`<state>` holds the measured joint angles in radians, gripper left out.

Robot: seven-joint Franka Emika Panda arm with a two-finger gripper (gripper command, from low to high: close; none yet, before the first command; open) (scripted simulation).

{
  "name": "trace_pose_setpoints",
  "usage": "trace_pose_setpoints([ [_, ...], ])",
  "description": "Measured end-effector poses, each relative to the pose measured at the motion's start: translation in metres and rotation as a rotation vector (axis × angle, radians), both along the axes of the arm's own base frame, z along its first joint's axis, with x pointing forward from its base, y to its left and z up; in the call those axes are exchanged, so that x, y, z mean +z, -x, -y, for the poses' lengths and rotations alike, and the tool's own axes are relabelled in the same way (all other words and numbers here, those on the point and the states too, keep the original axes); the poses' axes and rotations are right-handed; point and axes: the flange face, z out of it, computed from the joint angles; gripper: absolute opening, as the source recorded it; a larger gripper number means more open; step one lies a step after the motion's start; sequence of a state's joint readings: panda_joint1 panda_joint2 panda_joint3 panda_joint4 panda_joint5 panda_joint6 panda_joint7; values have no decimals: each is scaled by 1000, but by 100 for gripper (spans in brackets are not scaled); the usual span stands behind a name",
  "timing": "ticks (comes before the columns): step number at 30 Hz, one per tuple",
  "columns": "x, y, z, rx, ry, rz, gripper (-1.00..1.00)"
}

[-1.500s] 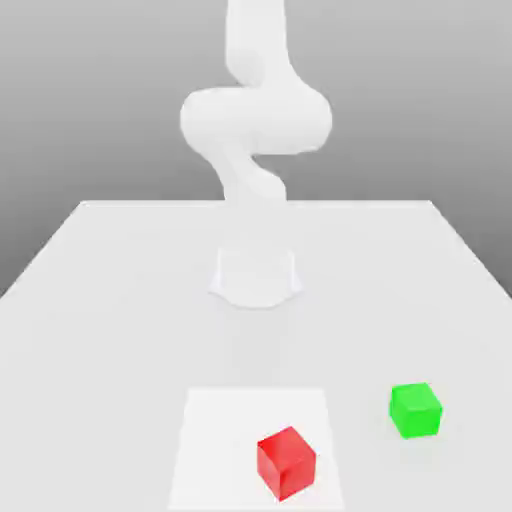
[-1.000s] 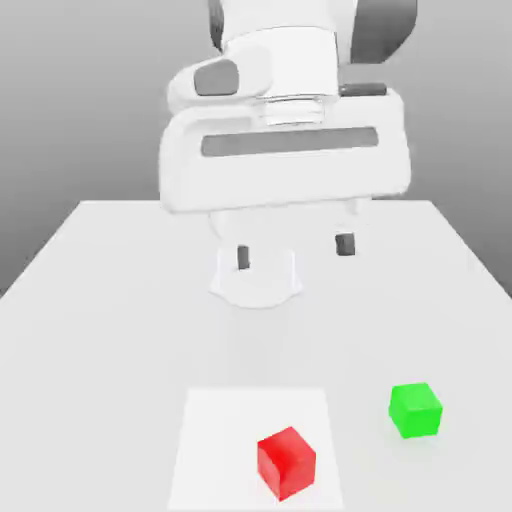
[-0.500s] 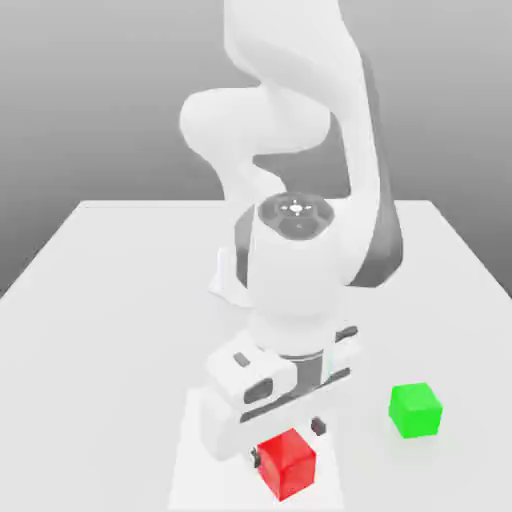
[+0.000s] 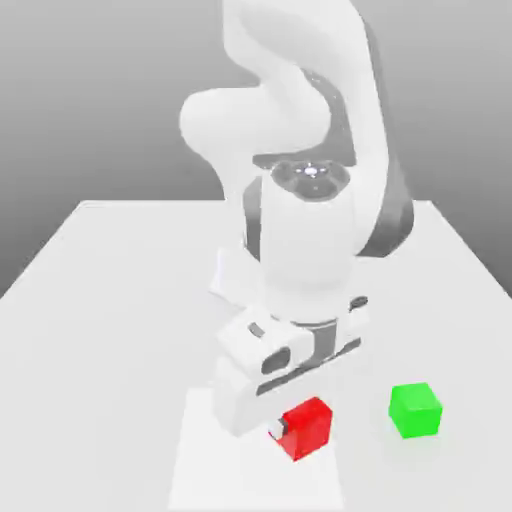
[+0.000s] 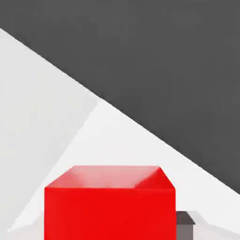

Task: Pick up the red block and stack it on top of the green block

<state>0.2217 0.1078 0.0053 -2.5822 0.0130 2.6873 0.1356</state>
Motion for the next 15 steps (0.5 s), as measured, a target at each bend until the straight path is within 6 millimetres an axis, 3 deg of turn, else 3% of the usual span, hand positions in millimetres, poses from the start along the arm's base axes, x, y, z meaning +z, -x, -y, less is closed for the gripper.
trace_pose_setpoints([
  [3,11,32,-63,306,-1,0,-100],
  [6,21,70,-113,609,1,3,-100],
  [8,13,93,-143,751,3,4,-100],
  [12,-29,79,-120,703,3,4,-100],
  [13,-37,79,-119,702,3,4,100],
  [15,-37,79,-119,702,3,4,100],
])
